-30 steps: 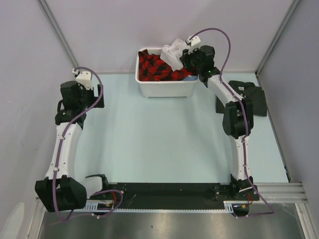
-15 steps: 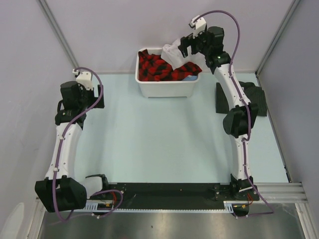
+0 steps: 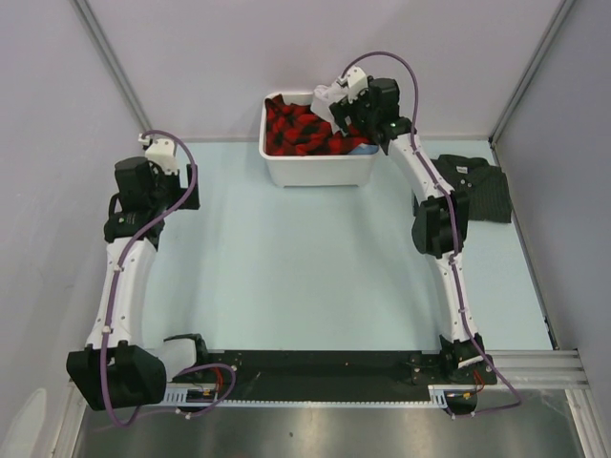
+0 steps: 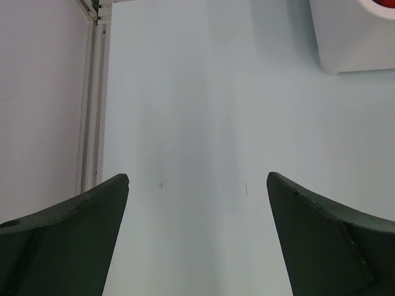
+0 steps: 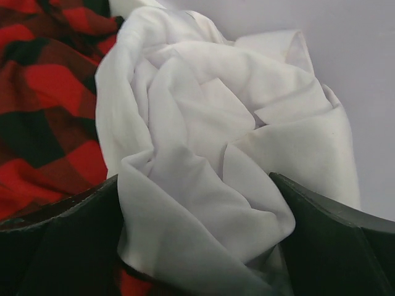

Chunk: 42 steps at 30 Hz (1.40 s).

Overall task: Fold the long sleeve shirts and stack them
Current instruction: Grab the shirt from the pile

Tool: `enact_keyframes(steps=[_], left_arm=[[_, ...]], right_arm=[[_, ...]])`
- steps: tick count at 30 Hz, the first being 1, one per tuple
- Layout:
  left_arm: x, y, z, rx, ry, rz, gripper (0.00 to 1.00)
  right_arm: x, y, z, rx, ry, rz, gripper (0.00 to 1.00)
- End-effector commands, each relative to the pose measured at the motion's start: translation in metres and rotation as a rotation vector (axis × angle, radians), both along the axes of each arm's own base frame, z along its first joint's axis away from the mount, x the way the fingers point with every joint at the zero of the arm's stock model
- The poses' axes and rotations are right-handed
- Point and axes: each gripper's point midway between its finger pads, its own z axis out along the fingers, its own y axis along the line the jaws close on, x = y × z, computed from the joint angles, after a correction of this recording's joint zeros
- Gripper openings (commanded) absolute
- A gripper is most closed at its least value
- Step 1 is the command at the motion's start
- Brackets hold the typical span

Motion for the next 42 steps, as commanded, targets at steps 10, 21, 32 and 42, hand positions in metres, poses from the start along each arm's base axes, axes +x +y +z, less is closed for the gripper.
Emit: enact_keyframes(steps=[10, 21, 32, 42], left_arm=[[0.0, -0.002, 0.013, -0.003, -0.031, -0.006, 0.99], [-0.001, -0.005, 0.012, -0.018, -0.029, -0.011, 0.99], [-0.009, -0.004, 0.007, -0.013, -0.028, 0.0, 0.99], [-0.005, -0.005, 0.002, -0.014, -0.015, -0.012, 0.99]], right_arm=[[0.023, -0.017, 0.116, 0.216, -0.329, -0.082, 0.28], [-0.024, -0.003, 0.244, 0.501, -0.552, 0.007, 0.37], [-0.018, -0.02, 0.204, 0.45, -0.371, -0.002, 0.17], [-0.036, -0.043, 0.254, 0.519, -0.495, -0.014, 0.12]])
